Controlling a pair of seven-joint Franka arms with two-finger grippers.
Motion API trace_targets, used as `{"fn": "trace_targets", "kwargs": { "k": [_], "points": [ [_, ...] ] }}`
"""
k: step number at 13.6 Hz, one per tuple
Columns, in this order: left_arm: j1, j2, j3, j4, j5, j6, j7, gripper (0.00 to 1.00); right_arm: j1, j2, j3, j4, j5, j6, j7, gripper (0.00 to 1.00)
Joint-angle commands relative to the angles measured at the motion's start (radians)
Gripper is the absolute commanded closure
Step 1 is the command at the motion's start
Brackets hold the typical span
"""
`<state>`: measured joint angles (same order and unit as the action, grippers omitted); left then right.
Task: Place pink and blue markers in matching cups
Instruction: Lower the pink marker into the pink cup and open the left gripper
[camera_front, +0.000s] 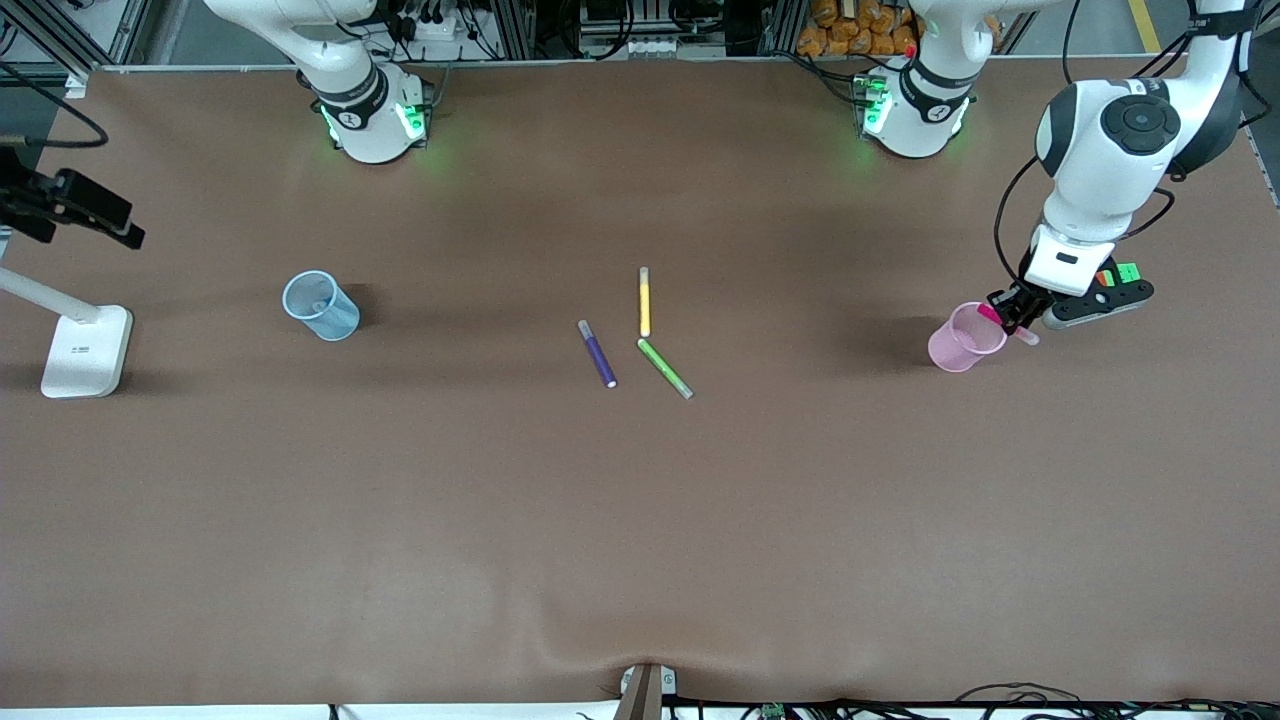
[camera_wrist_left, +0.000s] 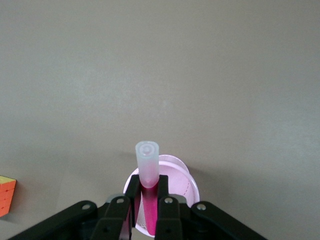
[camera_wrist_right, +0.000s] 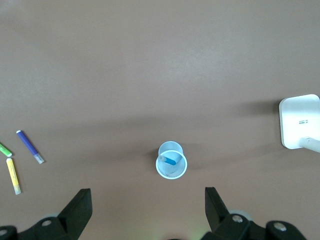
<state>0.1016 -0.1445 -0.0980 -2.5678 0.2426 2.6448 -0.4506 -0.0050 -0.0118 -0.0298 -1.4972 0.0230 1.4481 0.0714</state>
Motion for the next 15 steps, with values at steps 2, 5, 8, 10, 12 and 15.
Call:
{"fn": "trace_targets", "kwargs": {
  "k": [2, 5, 8, 10, 12, 15],
  "points": [
    [0.012, -0.001, -0.008, -0.017, 0.017, 0.046, -0.011, 1.0, -0.018, -0.011, 0.007, -0.009, -0.012, -0.001, 0.001, 0.0],
    [0.012, 0.02, -0.008, -0.035, 0.017, 0.102, -0.011, 1.0, -0.063, -0.011, 0.005, -0.011, 0.003, -0.002, -0.001, 0.0],
    [0.026, 0.039, -0.008, -0.04, 0.017, 0.136, -0.011, 1.0, -0.056, -0.011, 0.011, -0.009, 0.003, -0.005, 0.001, 0.0],
    [0.026, 0.052, -0.008, -0.042, 0.017, 0.149, -0.011, 1.0, -0.055, -0.011, 0.013, -0.009, 0.003, -0.012, 0.001, 0.0],
    [0.026, 0.062, -0.009, -0.043, 0.017, 0.149, -0.011, 1.0, -0.04, -0.013, 0.013, -0.009, 0.002, -0.015, -0.002, 0.0],
    [0.026, 0.069, -0.008, -0.057, 0.017, 0.185, -0.013, 1.0, -0.017, -0.013, 0.013, -0.008, 0.002, -0.025, -0.001, 0.0]
  ]
}}
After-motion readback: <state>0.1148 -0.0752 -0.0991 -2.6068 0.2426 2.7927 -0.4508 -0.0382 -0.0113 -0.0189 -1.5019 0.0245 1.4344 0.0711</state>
